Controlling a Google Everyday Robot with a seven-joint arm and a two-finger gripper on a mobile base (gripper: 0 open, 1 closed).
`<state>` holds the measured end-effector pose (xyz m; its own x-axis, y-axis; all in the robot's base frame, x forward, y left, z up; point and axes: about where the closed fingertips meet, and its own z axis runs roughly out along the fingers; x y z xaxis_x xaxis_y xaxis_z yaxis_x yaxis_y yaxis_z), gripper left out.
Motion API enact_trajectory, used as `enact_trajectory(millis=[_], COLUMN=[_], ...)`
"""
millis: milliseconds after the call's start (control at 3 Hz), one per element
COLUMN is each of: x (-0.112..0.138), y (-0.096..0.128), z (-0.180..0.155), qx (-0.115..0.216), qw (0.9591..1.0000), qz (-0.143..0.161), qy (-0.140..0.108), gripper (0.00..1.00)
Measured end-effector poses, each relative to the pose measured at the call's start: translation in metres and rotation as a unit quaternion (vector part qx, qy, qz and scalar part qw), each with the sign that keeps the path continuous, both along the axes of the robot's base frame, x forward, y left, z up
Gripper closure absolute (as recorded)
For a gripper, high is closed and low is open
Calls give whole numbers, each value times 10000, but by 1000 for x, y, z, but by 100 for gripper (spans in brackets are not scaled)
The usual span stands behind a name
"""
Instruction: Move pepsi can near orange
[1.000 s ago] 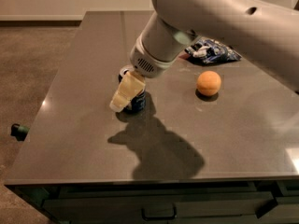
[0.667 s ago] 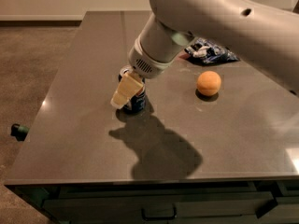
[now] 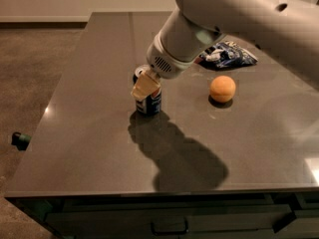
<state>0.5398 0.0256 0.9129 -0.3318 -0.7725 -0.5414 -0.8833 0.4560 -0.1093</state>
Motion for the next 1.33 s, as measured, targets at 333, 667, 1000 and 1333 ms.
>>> enact_trajectory(millis=[333, 667, 1000, 1333], x=[0, -4, -8, -6], y=[-24, -53, -73, -81], z=[15, 29, 35, 33], qx=[54, 76, 117, 303], qw=[9998, 9994, 9989, 9986], qz=[-177, -342, -451, -432], qy=[-19, -12, 9, -20], gripper=[86, 100, 100, 100])
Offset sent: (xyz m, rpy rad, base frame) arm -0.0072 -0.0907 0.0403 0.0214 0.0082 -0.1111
